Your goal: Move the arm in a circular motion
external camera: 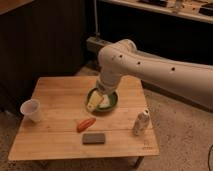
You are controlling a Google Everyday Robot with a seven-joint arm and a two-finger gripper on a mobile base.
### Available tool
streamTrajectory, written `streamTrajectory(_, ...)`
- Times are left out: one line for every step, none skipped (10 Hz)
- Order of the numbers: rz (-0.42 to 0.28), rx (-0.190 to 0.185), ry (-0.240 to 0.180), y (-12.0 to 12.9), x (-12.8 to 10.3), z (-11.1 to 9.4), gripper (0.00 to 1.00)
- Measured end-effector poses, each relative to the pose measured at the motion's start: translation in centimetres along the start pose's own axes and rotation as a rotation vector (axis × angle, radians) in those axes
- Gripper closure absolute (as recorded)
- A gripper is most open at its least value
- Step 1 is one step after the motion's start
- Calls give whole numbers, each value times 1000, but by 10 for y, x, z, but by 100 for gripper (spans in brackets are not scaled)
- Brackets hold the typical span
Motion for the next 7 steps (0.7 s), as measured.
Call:
streamTrajectory(-32, -23, 25, 9, 0, 4, 0)
streamTrajectory(-63, -46, 46, 22, 0, 8, 0)
streamTrajectory(-95, -64, 65, 39, -2, 11, 0)
streamTrajectory(-128, -82, 82, 58, -4, 15, 0)
streamTrajectory(-171, -103, 108, 93, -5, 20, 0)
streamTrajectory(-188, -110, 123, 110, -5, 22, 0)
streamTrajectory(-217, -122, 132, 129, -10, 25, 0)
